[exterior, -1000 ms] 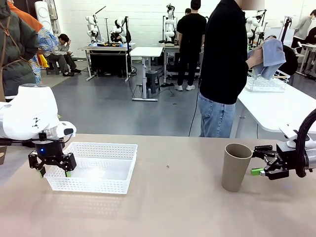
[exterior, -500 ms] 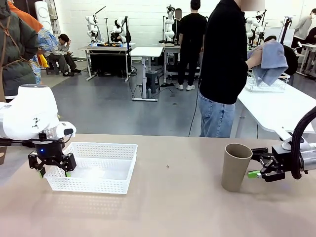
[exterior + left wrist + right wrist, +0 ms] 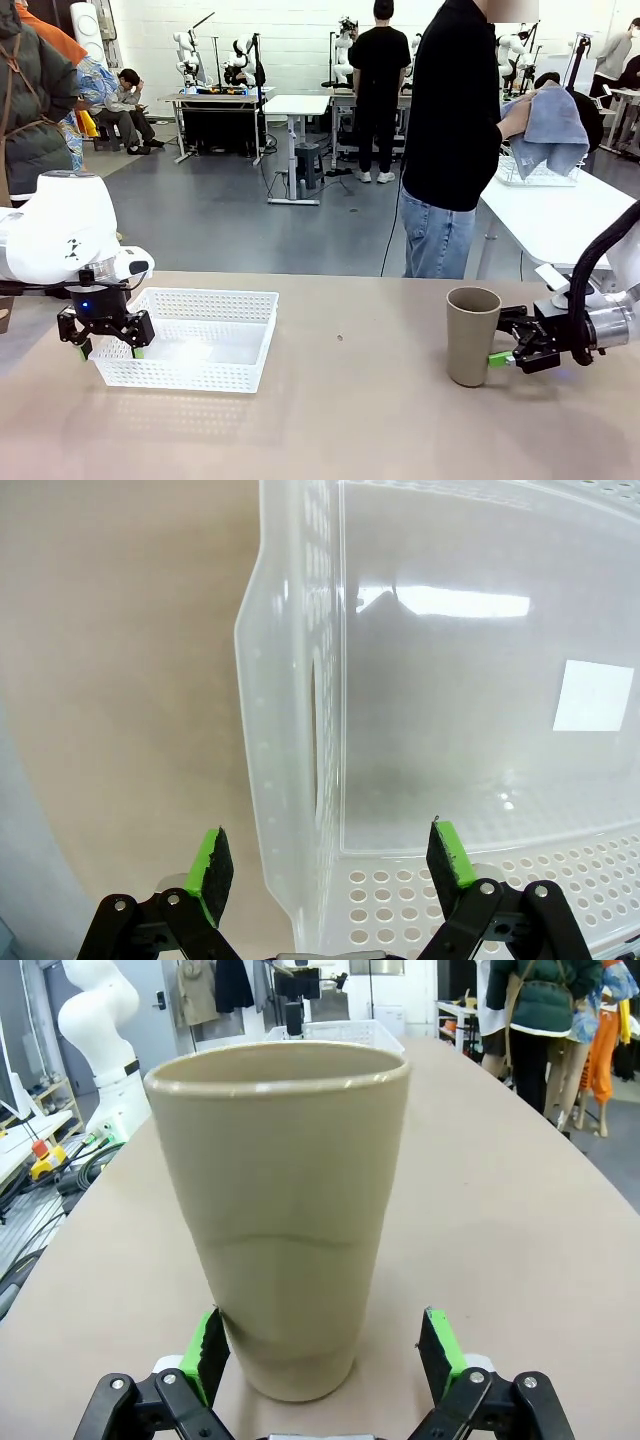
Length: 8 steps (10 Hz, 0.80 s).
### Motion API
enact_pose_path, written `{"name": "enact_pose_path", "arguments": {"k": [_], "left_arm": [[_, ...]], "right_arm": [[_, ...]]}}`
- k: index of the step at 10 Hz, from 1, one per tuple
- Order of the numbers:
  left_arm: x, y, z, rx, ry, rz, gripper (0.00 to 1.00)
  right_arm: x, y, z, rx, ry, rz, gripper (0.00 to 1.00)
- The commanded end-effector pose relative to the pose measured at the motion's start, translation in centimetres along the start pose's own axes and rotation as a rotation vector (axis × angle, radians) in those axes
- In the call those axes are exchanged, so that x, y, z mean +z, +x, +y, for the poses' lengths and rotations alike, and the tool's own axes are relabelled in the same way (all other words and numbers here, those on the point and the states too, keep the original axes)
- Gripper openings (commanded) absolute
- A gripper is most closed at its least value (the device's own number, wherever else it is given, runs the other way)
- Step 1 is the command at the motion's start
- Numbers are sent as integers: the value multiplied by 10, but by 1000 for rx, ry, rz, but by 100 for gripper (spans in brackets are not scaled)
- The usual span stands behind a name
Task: Clean and organize the cups into the basket.
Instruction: Pick up the Organizing basket and move it to the center of the table, then pick up the Reusable plastic cup from the right side of the table and place it inside the Organizing basket.
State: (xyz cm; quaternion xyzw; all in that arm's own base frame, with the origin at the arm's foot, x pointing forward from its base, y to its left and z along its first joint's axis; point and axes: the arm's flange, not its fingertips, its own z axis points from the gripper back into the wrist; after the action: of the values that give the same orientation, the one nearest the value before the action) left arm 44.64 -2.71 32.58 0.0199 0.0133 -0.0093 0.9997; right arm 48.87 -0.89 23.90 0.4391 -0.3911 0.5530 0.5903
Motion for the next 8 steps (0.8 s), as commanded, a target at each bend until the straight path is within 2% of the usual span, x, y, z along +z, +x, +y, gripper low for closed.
{"name": "enact_pose_path", "arguments": {"k": [1,8], "left_arm": [[-4,2,-2,22,22,-14,100],[-5,4,-1,30,25,-12,100]], "right_arm": [[-10,4,-9,-7,2,24,100],[-20,8,-11,-2,24,41,100]]}}
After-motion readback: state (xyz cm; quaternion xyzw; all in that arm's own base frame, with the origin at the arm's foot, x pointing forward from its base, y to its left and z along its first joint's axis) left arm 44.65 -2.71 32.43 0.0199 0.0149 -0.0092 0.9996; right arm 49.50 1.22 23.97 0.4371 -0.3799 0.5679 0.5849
